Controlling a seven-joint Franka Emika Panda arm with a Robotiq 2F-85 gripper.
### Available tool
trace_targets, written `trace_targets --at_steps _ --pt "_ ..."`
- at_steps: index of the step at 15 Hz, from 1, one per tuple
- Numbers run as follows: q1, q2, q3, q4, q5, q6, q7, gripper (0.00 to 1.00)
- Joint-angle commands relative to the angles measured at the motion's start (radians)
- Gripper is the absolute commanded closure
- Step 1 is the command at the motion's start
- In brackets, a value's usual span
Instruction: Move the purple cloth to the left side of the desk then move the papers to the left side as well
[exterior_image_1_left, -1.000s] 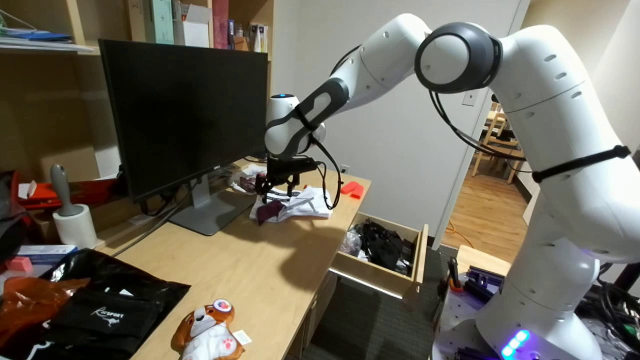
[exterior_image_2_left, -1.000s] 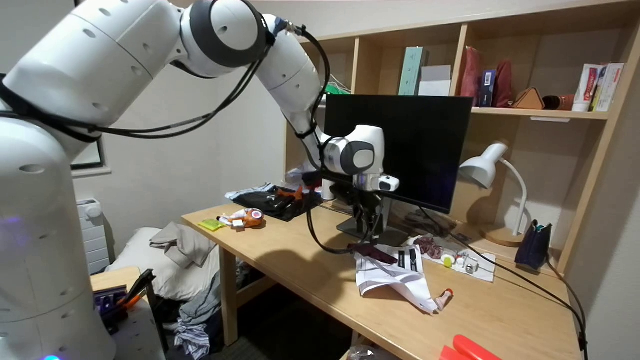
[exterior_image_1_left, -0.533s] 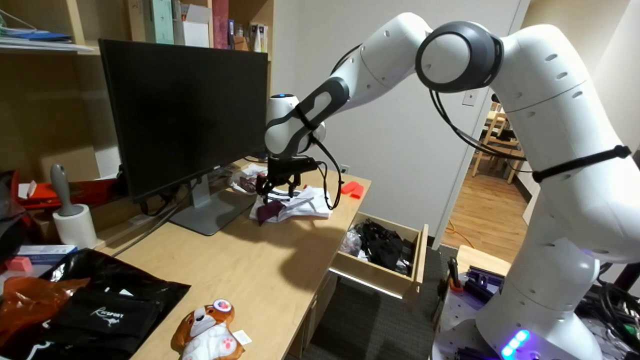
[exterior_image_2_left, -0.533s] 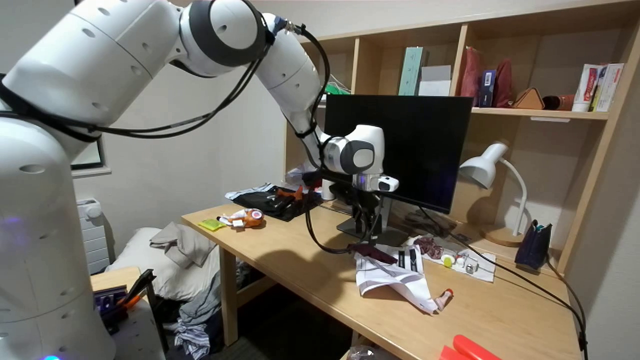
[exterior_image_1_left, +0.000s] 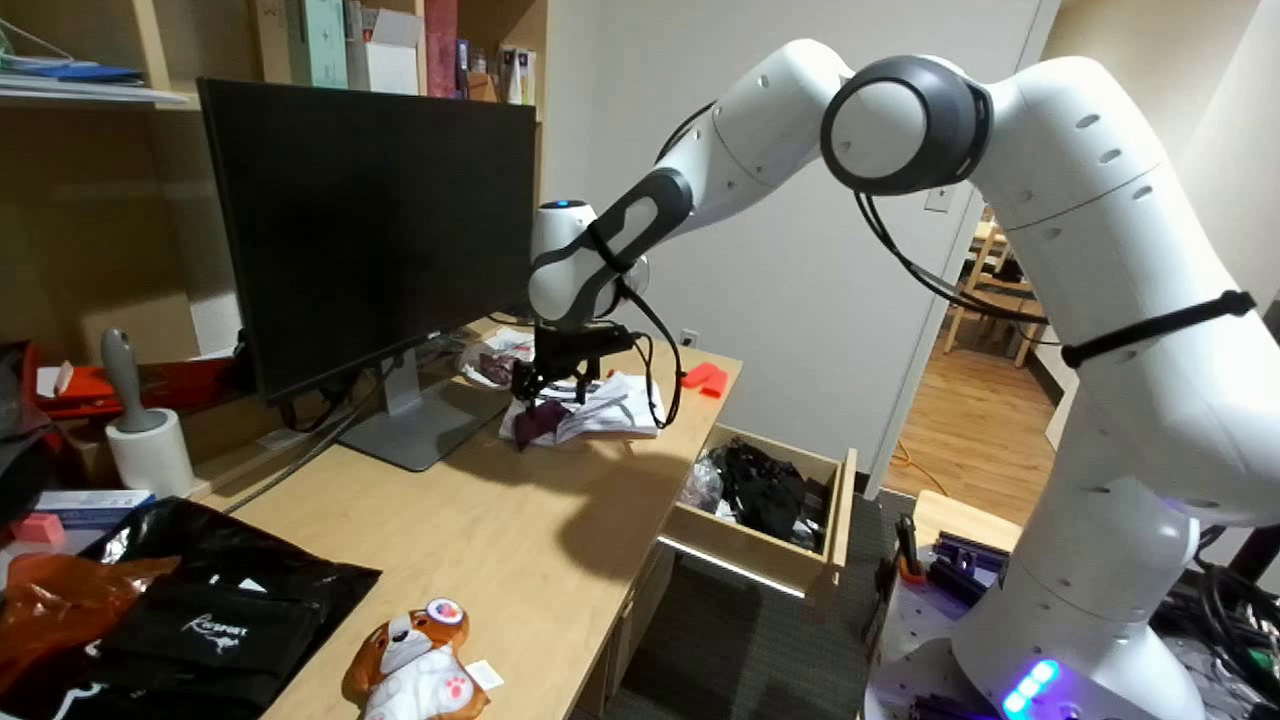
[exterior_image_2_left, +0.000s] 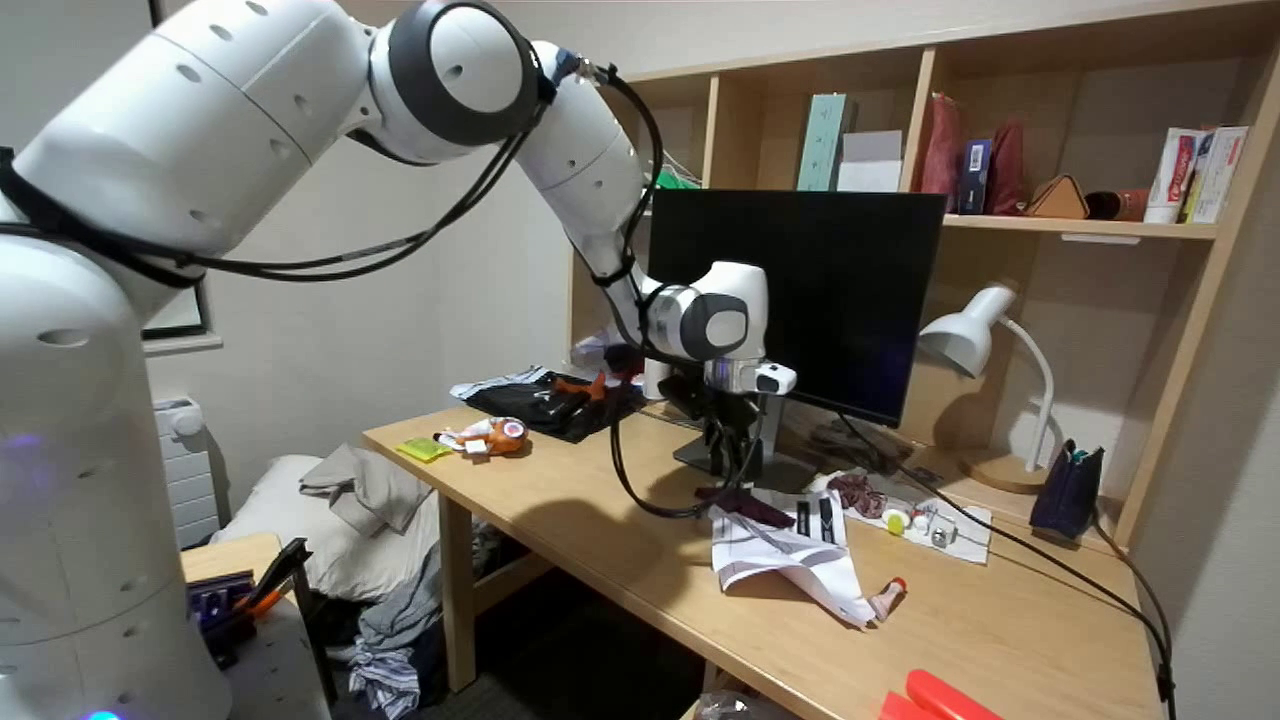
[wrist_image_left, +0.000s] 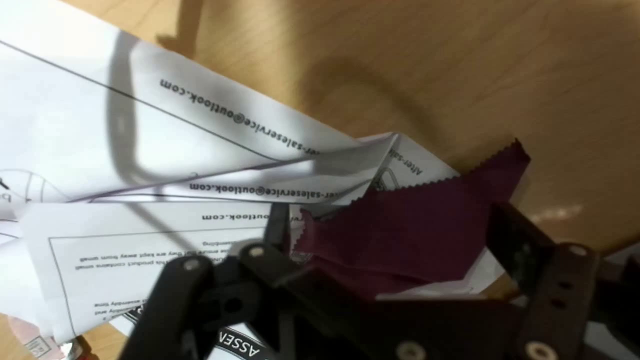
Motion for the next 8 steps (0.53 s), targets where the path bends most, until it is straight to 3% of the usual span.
trace_targets --at_steps 1,7,8 --pt "-0.013 0.053 0.009 0.047 0.010 0.049 -0.007 0.00" --pt "-0.032 0.170 0.021 0.167 0.020 0.038 -0.032 0.00" --pt "-0.032 0.186 0.020 0.184 0.017 0.035 -0.033 0.25"
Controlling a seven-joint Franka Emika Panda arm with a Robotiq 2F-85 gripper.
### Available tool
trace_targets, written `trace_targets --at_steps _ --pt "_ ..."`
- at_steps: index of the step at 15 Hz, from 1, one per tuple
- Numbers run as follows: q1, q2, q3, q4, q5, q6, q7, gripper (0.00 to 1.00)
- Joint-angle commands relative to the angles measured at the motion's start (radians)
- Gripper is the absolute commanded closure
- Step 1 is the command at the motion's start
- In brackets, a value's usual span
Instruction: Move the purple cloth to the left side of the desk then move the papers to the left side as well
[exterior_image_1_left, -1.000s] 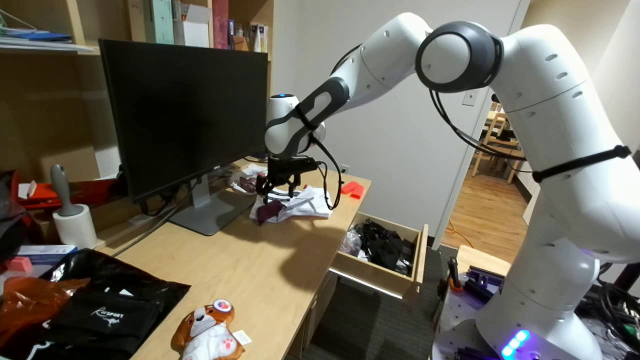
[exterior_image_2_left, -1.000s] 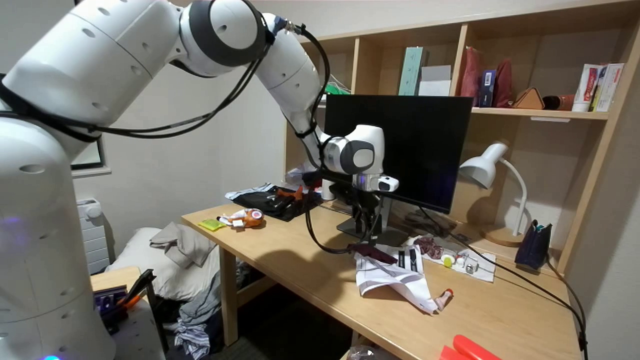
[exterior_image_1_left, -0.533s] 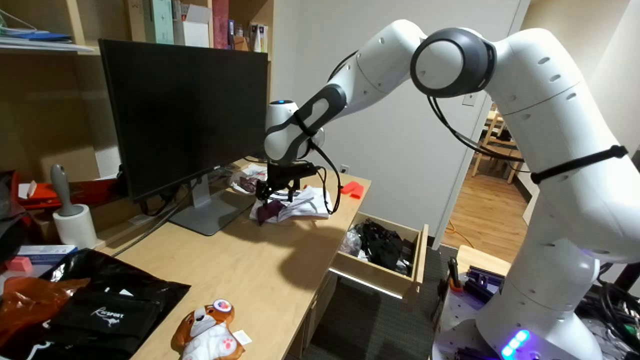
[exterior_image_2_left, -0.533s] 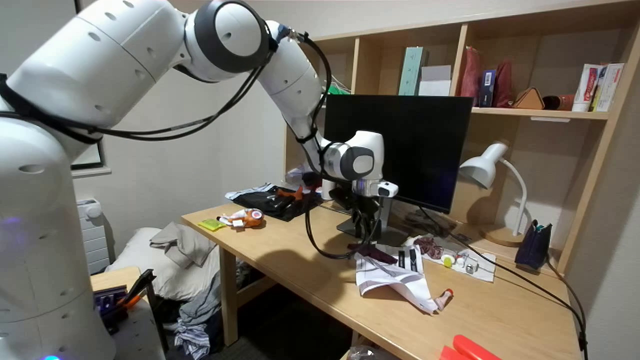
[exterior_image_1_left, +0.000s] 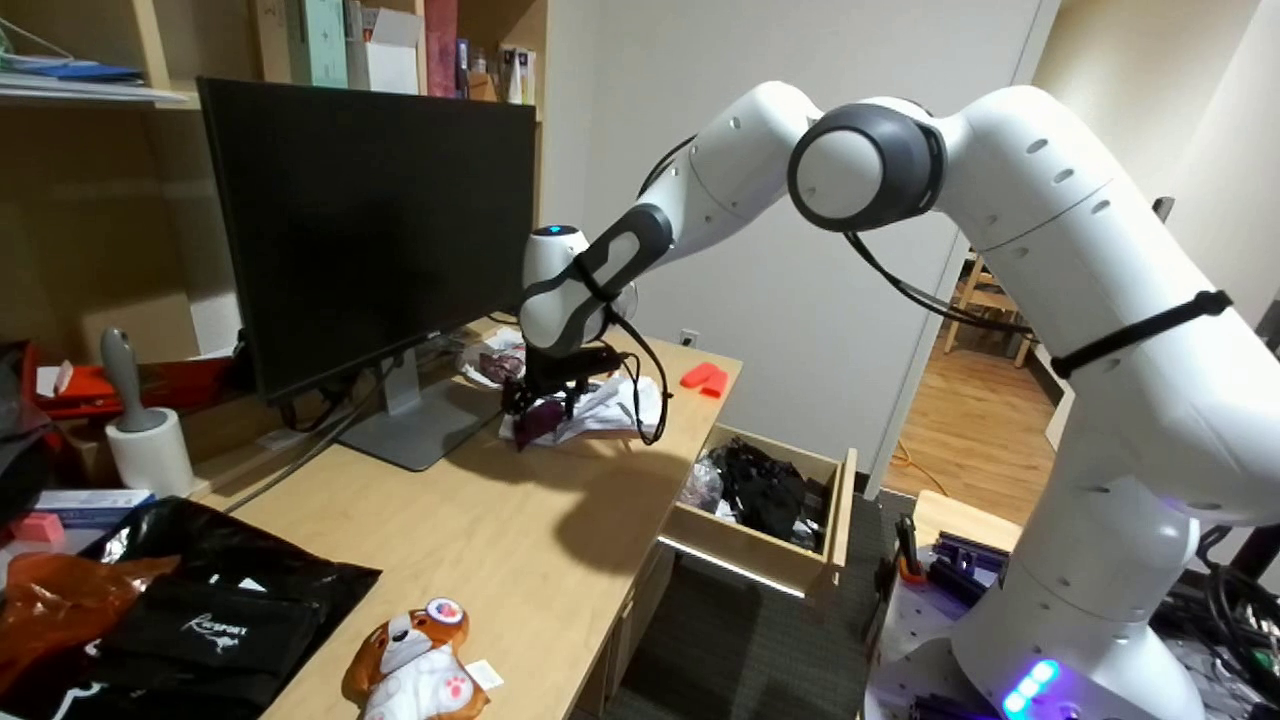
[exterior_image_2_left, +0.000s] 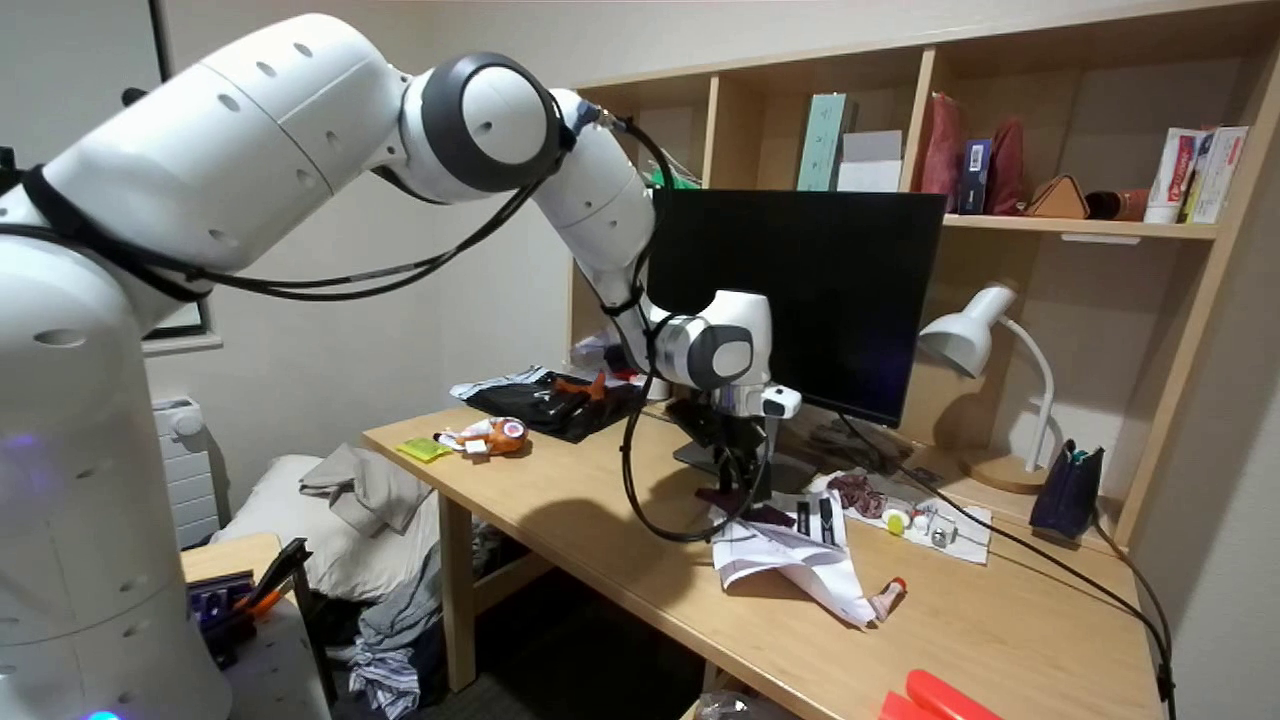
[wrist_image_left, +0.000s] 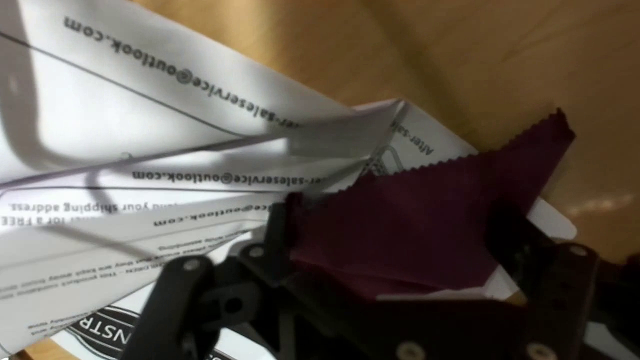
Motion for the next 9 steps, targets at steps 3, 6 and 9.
trace_targets --at_steps 3,6,9 --pt "-0.022 0.088 0.013 0.119 0.015 -0.032 -0.027 0.41" --pt "-0.020 0.087 0.008 0.137 0.010 -0.047 -0.026 0.60" --pt "-0.021 0.076 0.006 0.130 0.008 -0.038 -0.030 0.80"
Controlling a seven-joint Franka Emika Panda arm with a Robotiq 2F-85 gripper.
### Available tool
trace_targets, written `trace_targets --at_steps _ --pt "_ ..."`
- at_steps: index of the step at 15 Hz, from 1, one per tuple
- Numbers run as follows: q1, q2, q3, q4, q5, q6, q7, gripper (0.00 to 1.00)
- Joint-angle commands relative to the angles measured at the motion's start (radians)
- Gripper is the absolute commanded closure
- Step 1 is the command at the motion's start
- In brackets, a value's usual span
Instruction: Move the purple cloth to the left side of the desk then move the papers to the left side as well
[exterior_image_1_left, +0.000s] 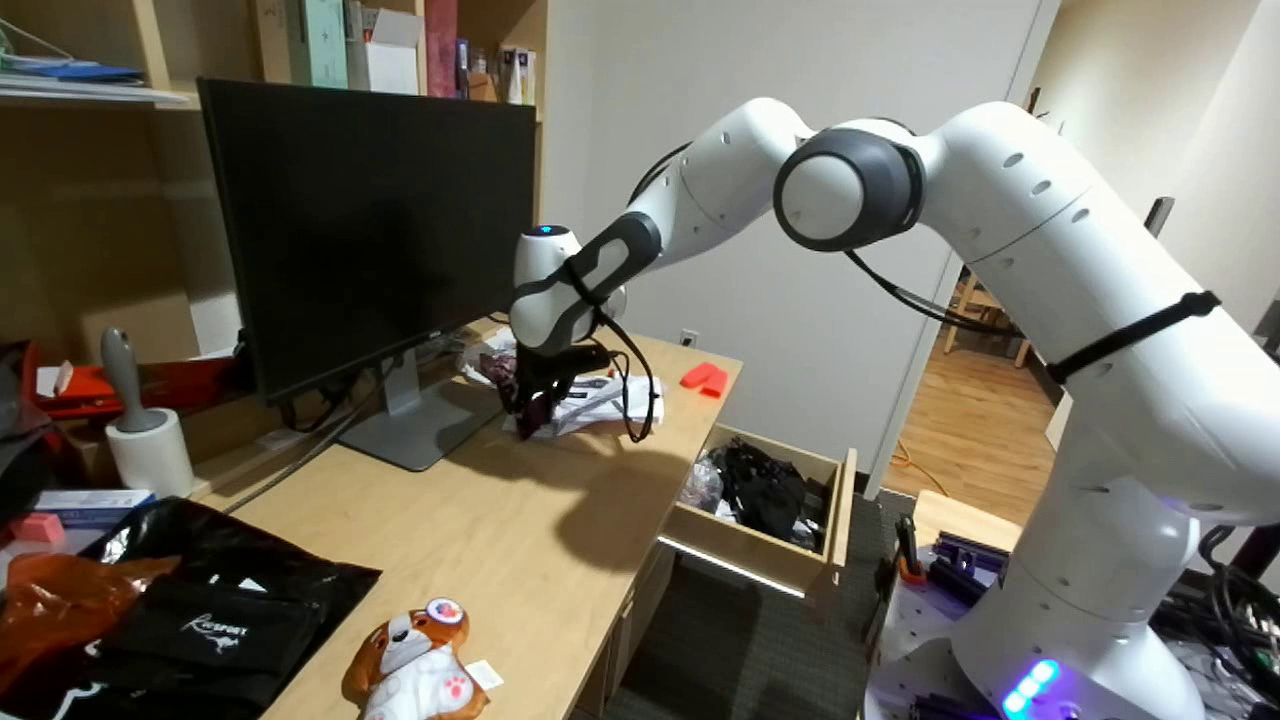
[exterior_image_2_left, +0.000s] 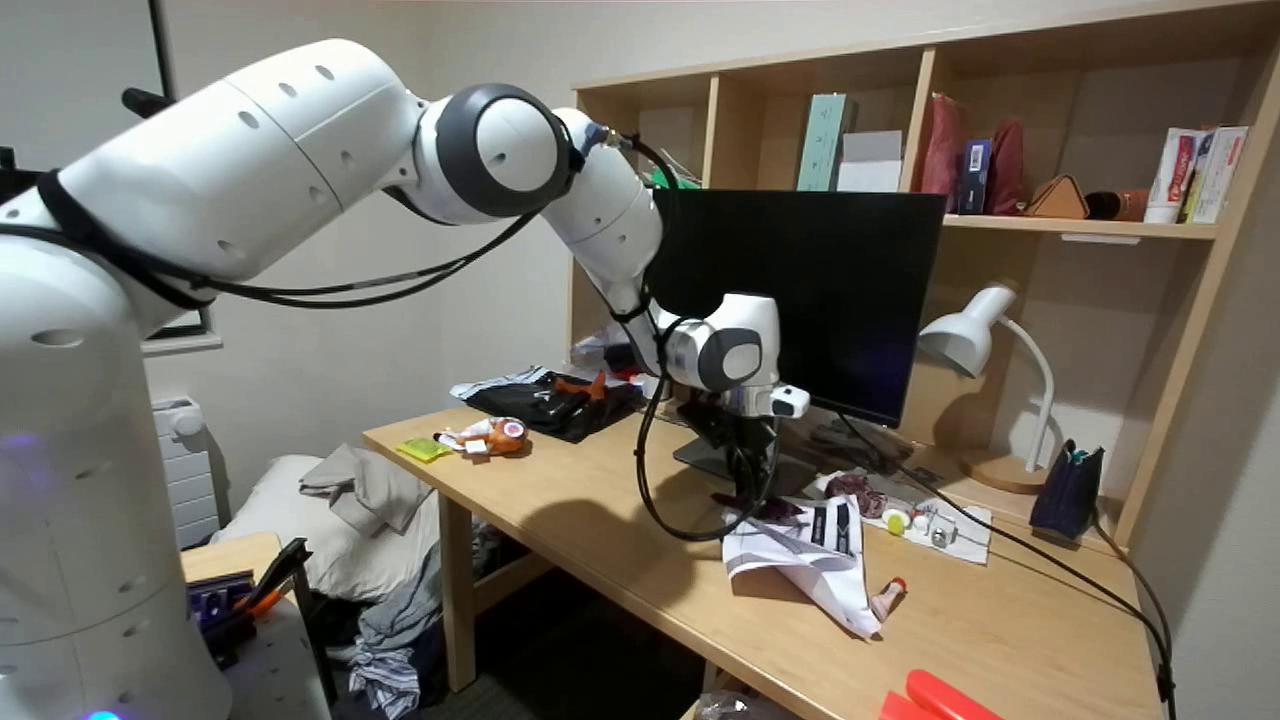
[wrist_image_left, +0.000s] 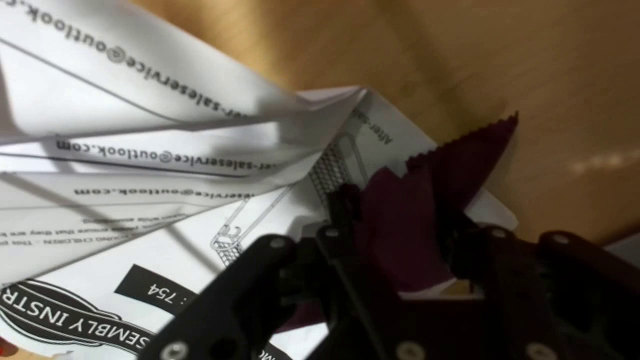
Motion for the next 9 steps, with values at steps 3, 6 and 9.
trace_targets --at_steps 3,6,9 --pt "-0.024 0.003 0.009 0.023 0.013 -0.014 -0.032 0.93" --pt "-0.033 -0.008 0.010 0.009 0.014 -0.008 -0.039 0.97" --pt "-0.046 -0.032 0.017 -0.004 0.021 -0.005 -0.050 0.93"
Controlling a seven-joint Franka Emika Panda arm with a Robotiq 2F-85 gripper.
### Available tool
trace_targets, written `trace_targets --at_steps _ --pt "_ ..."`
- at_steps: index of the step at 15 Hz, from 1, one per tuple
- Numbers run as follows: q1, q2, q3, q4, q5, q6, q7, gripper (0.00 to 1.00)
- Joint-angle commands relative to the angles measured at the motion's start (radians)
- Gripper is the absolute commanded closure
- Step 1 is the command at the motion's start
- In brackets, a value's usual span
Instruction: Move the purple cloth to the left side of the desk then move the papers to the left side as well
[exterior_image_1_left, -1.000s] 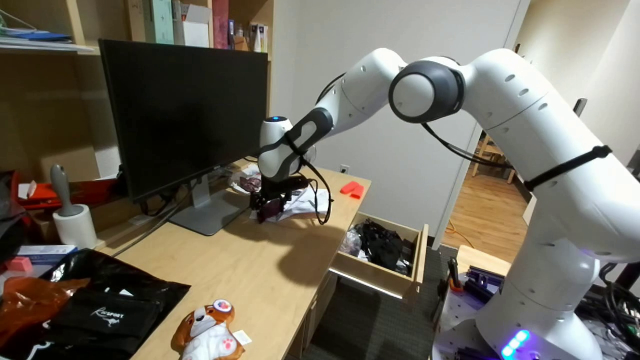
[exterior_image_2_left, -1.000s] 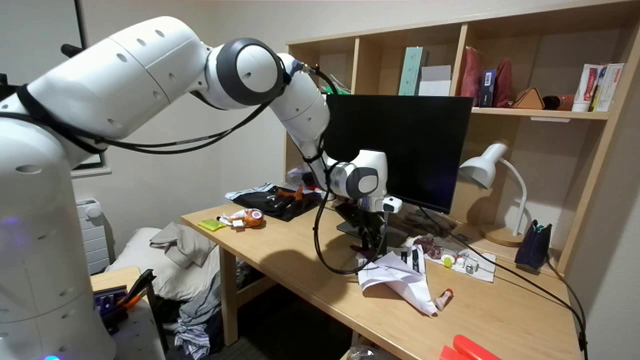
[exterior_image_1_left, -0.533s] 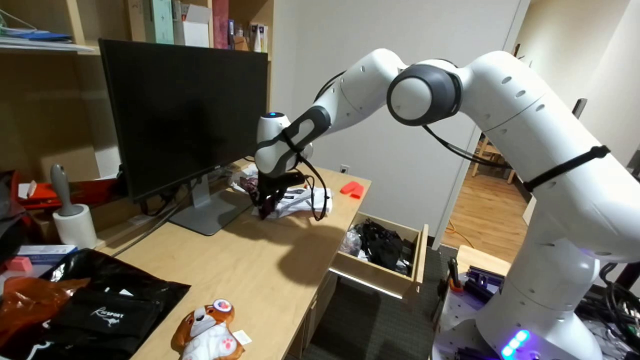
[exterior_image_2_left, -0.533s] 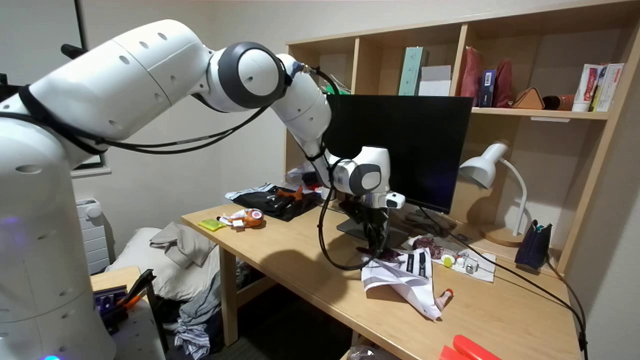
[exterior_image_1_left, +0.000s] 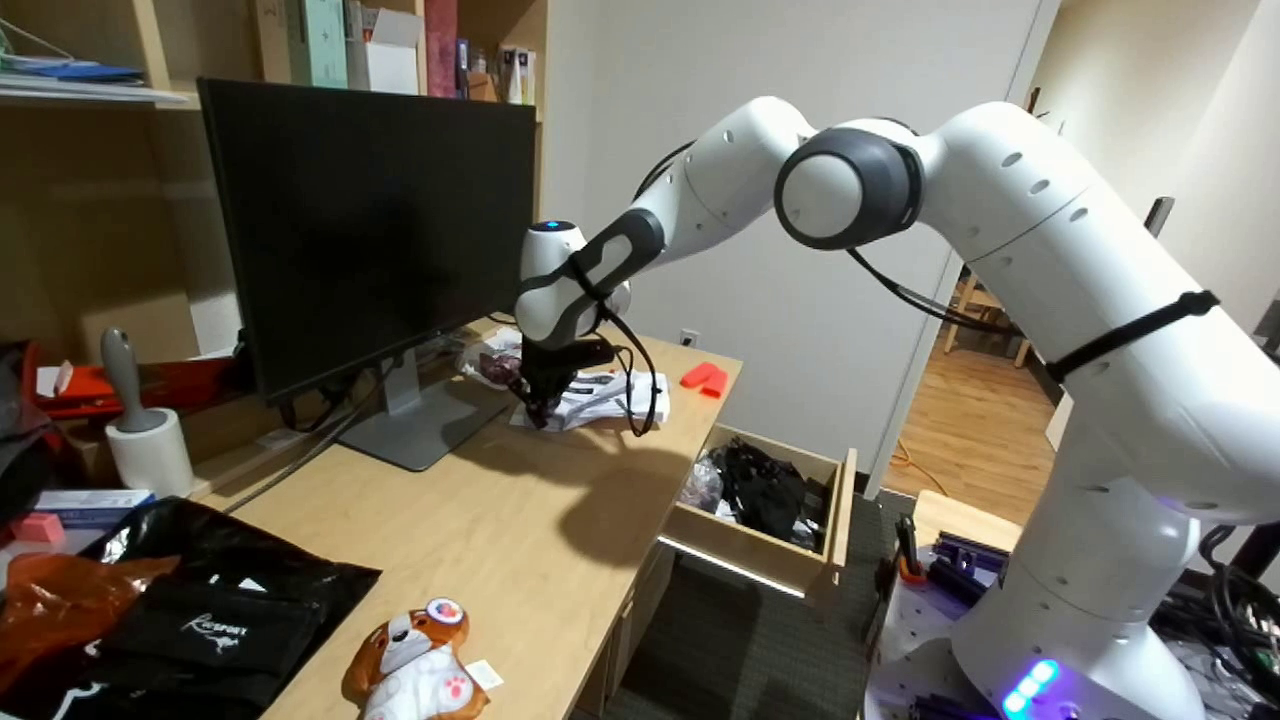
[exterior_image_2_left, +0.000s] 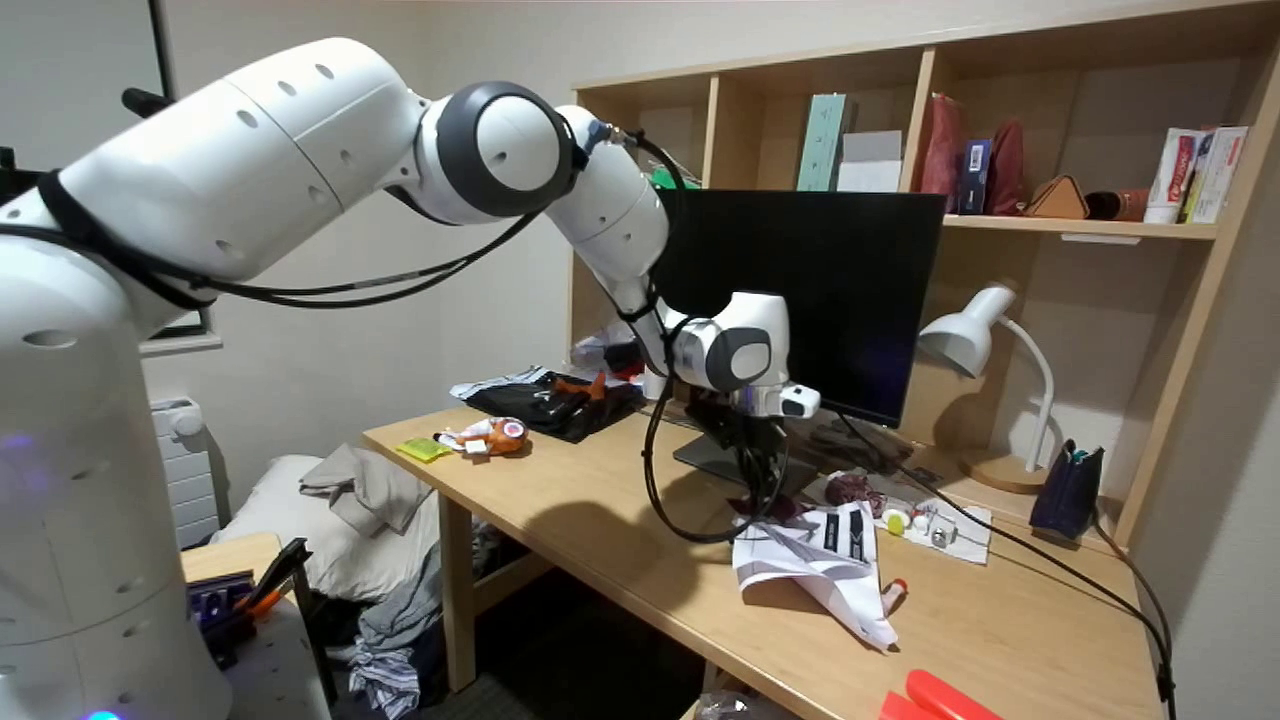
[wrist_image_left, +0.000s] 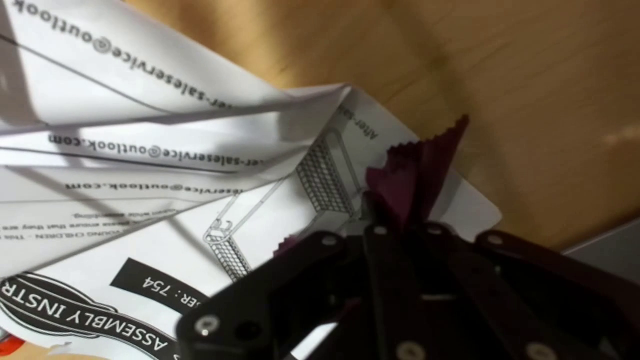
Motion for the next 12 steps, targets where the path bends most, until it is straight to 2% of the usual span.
trace_targets --at_steps 1,8,12 --pt "-0.034 -0.047 0.026 -0.021 0.029 -0.009 -0.051 0.93" --pt "-0.086 -0.178 0.050 -0.059 0.079 -0.026 -0.087 0.93" --pt "-0.124 -0.209 0.022 -0.030 0.107 -0.062 -0.051 0.93"
